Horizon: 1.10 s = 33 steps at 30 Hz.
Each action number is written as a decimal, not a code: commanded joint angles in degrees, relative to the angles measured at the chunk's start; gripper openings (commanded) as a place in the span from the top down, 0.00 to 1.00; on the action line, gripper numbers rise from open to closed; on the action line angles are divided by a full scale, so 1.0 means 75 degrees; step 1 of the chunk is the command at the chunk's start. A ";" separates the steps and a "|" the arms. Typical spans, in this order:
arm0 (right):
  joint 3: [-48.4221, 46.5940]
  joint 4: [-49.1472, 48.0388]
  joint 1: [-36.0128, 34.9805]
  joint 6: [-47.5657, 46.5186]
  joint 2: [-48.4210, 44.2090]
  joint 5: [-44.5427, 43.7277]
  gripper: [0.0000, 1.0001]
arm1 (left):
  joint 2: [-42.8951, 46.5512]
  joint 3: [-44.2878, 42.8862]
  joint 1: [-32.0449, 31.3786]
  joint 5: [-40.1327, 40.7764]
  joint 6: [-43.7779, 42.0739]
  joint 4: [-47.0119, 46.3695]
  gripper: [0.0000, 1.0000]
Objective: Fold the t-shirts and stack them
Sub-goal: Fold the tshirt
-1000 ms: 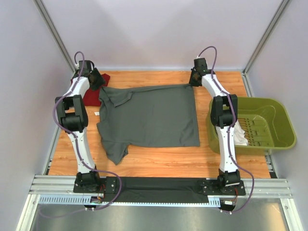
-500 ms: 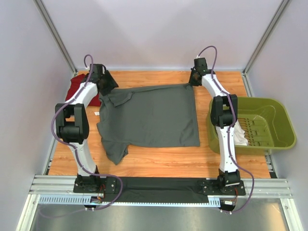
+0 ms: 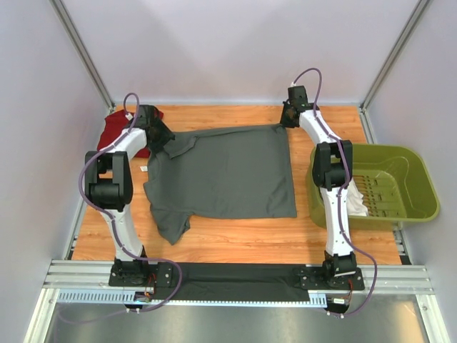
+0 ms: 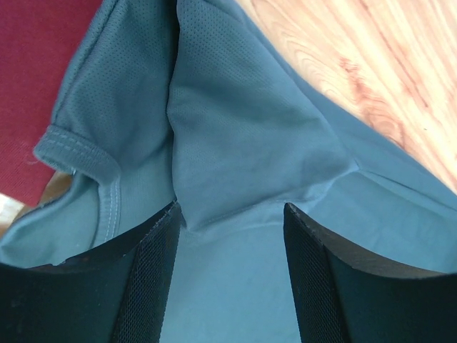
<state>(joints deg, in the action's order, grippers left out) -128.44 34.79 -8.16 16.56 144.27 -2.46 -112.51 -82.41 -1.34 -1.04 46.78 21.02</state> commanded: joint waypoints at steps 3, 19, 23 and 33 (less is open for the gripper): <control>-0.0347 -0.0267 0.0057 -0.0110 0.0054 0.0047 1.00 | -0.0291 -0.0015 -0.0008 0.0103 0.0067 -0.0283 0.34; -0.0394 -0.0279 0.0069 -0.0110 0.0065 -0.0023 1.00 | -0.0690 -0.0262 -0.0137 0.0009 -0.0121 -0.0165 0.49; -0.0394 -0.0290 0.0057 -0.0121 0.0042 -0.0024 1.00 | -0.0679 -0.0285 -0.0137 -0.0025 -0.0121 -0.0130 0.51; -0.0406 -0.0279 0.0057 -0.0110 0.0053 -0.0035 1.00 | -0.0386 -0.0227 -0.0137 0.0127 -0.0168 0.0034 0.65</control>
<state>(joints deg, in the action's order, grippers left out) -128.97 34.81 -8.16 16.38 144.27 -2.44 -117.45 -82.56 -2.28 -0.97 46.11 21.02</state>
